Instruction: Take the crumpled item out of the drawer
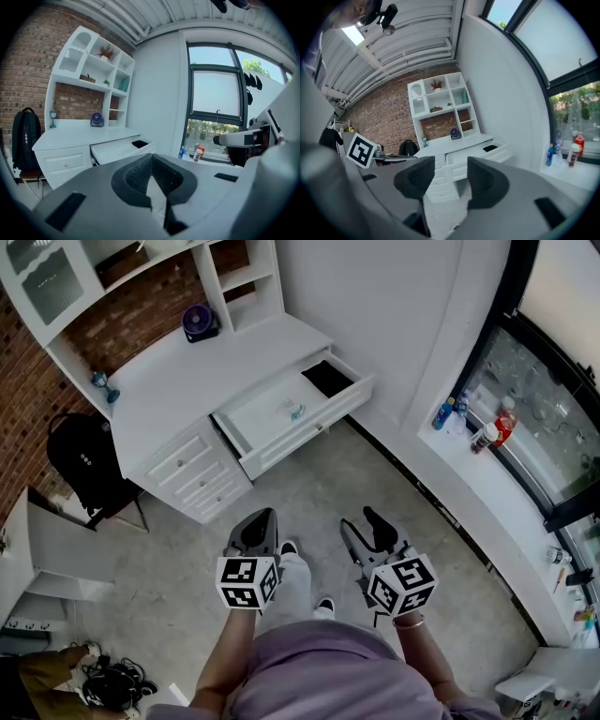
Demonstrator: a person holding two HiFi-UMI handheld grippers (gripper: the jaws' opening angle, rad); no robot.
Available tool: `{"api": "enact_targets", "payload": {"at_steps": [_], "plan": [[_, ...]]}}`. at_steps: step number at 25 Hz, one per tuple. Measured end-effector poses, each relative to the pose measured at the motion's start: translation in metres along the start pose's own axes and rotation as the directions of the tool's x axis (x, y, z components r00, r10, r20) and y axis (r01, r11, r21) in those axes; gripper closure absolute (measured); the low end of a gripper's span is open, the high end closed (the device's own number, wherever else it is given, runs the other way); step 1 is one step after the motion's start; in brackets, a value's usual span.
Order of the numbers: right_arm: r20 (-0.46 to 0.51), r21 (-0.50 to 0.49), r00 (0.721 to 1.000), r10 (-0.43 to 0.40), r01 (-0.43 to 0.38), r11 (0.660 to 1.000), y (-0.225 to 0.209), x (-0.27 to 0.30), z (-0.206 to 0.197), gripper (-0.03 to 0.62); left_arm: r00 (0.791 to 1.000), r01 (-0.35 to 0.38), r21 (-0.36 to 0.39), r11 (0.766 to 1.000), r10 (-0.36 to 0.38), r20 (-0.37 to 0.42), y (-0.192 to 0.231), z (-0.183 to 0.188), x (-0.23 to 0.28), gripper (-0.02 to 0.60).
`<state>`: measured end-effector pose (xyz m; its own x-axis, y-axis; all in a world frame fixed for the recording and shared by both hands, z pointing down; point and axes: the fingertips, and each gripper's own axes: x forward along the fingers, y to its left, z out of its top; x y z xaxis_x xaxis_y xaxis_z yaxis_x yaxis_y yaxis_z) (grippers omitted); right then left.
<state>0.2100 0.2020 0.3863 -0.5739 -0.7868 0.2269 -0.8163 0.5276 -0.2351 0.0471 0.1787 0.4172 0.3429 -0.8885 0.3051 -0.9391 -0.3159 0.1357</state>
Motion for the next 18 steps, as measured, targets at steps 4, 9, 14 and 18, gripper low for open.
{"api": "enact_targets", "payload": {"at_steps": [4, 9, 14, 18], "plan": [[0.007, -0.02, 1.0, 0.004, -0.004, 1.0, -0.003, 0.024, 0.007, 0.378, 1.0, 0.004, -0.007, 1.0, -0.004, -0.001, 0.016, 0.004, 0.021, 0.58], [0.004, -0.031, 1.0, 0.008, -0.008, 1.0, -0.013, 0.067, 0.019, 0.37, 1.0, 0.018, -0.016, 1.0, -0.018, -0.005, 0.042, 0.014, 0.058, 0.58], [0.012, -0.024, 1.0, 0.006, -0.005, 1.0, -0.021, 0.119, 0.035, 0.368, 1.0, 0.025, -0.02, 0.999, -0.025, -0.015, 0.077, 0.025, 0.098, 0.58], [0.037, -0.012, 0.999, -0.001, 0.001, 1.0, -0.02, 0.161, 0.051, 0.37, 0.999, 0.03, -0.025, 0.999, -0.03, -0.022, 0.11, 0.036, 0.126, 0.58]]}}
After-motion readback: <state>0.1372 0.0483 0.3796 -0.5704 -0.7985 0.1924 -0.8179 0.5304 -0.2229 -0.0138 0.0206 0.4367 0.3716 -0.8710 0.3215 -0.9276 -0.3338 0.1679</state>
